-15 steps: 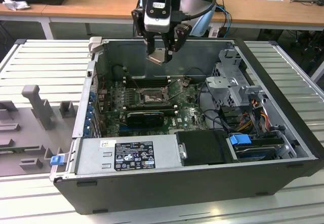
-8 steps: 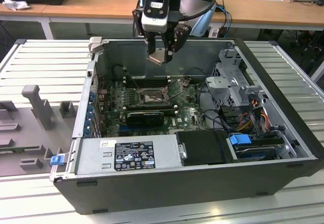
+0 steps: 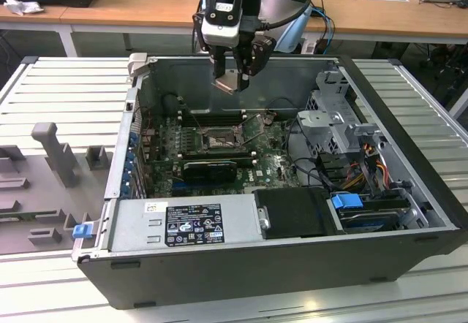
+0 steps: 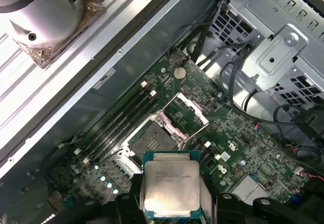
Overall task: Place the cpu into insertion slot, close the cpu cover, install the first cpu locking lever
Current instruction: 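Place the cpu into insertion slot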
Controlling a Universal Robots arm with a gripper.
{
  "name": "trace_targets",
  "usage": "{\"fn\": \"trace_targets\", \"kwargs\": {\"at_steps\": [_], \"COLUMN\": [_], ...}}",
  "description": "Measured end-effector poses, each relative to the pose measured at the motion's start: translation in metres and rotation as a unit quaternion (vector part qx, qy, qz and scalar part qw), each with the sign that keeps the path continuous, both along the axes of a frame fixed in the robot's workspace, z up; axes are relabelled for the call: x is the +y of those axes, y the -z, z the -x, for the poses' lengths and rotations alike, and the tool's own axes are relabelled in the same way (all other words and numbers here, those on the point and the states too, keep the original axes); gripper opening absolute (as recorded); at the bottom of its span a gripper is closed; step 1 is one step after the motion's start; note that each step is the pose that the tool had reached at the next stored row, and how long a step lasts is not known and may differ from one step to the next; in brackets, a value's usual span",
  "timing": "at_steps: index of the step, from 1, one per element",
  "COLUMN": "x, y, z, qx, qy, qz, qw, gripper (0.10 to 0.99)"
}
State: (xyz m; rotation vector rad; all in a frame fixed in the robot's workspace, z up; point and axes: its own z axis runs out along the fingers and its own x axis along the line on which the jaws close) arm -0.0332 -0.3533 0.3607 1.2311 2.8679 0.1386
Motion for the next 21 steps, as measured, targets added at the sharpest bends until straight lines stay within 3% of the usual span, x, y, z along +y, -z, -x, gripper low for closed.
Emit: {"fn": "trace_targets", "kwargs": {"at_steps": [7,14,21], "x": [0.0,0.0,0.0], "y": [0.0002,0.0008,0.0041], "z": [0.0,0.0,0.0], "qx": [0.0,0.0,0.0], "qy": [0.026,0.062,0.064], "qz": [0.0001,0.0,0.0001], "qw": [0.9997,0.9981,0.998], "gripper": [0.525,0.525,0.525]}}
